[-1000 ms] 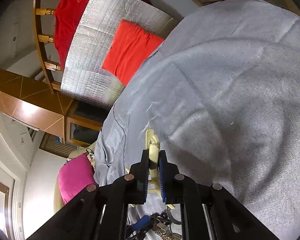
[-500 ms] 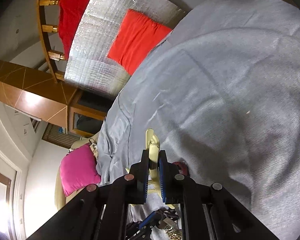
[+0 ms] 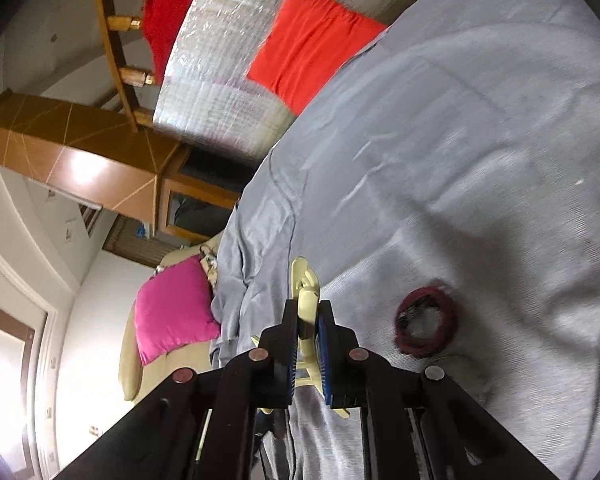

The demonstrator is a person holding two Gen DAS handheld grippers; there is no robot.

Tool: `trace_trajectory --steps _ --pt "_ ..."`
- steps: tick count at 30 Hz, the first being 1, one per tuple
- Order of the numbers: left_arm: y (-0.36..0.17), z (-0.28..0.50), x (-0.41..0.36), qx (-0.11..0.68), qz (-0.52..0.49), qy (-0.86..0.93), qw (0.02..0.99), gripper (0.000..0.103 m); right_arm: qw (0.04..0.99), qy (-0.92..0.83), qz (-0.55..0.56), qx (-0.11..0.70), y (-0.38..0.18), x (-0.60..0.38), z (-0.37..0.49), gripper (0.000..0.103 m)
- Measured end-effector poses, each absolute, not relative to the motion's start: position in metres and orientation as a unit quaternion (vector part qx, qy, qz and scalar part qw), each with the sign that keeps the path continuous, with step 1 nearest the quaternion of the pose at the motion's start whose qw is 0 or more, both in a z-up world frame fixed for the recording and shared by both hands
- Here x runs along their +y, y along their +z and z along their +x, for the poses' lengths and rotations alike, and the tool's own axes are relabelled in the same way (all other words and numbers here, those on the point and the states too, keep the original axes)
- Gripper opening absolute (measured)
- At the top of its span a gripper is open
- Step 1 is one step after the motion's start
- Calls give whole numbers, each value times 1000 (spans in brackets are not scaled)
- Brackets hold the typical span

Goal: Organize jewelry
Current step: 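Lift the claw clip with the right gripper while the left gripper grasps the black hair tie, then carry the clip and hair tie to the white box, lowering the clip inside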

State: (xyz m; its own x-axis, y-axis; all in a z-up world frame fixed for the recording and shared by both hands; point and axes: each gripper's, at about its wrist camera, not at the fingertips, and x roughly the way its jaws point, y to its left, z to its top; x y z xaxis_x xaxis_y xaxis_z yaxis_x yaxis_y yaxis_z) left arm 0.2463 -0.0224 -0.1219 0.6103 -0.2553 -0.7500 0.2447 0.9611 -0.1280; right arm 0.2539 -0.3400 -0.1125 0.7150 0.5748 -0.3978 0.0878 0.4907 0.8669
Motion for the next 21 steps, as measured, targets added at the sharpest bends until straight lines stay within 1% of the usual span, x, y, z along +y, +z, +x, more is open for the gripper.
trace_trajectory --steps 12,17,21 --pt "-101 235 102 366 -66 22 928 9 790 211 447 362 -113 -250 280 10" --pt "-90 220 157 336 -85 80 935 9 784 244 433 371 -105 -192 293 10" --pt "-94 212 203 334 -110 116 929 9 778 271 426 373 -96 -140 306 10"
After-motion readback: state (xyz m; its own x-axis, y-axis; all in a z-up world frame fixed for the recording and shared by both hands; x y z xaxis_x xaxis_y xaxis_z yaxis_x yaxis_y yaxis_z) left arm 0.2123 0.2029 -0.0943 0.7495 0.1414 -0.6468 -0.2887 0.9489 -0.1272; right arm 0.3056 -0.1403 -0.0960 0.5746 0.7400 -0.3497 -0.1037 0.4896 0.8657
